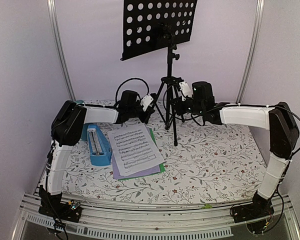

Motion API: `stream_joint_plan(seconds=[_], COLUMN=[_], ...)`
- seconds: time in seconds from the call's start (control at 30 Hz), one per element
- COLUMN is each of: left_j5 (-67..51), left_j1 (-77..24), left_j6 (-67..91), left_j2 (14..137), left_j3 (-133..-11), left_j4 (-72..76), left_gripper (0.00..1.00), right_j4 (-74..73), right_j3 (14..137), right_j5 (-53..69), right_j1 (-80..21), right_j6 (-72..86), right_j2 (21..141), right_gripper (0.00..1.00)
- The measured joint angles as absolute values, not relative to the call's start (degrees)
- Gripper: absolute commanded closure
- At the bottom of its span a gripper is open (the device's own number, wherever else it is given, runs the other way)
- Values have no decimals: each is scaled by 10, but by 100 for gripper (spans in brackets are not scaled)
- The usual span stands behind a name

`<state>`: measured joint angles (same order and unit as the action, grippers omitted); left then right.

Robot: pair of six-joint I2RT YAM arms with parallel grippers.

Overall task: Set up the instrument practice props
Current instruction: Adjust the music stand at the center of the board.

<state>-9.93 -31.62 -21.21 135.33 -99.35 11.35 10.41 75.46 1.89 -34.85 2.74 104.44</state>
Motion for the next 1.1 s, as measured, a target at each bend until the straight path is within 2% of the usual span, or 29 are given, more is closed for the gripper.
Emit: stream_joint_plan(seconds=[0.1,0.17,0.43,0.73,0.97,1.1], left_j5=[-94,-84,-66,-63,-63,-63], left_j1=[-316,-314,-312,-311,-311,-311], left_j6=[-212,-211,-209,-210,-210,-210], left_j2=[1353,1353,1346,1345,1345,1345], left_j3=[-992,-991,-973,-969,-969,-969], left_j4=[116,118,134,139,140,141], left_gripper=[100,100,100,100,100,100], right_j4=[96,89,63,53,75,92], right_j3=[762,768,791,794,748,700], right_j5=[21,24,32,40,65,76], right_j1=[-349,-349,-348,-341,-340,-340], right_j6=[28,28,28,29,28,32], right_j2=[1049,1053,1066,1069,1065,1056], right_gripper=[82,76,72,48,36,34])
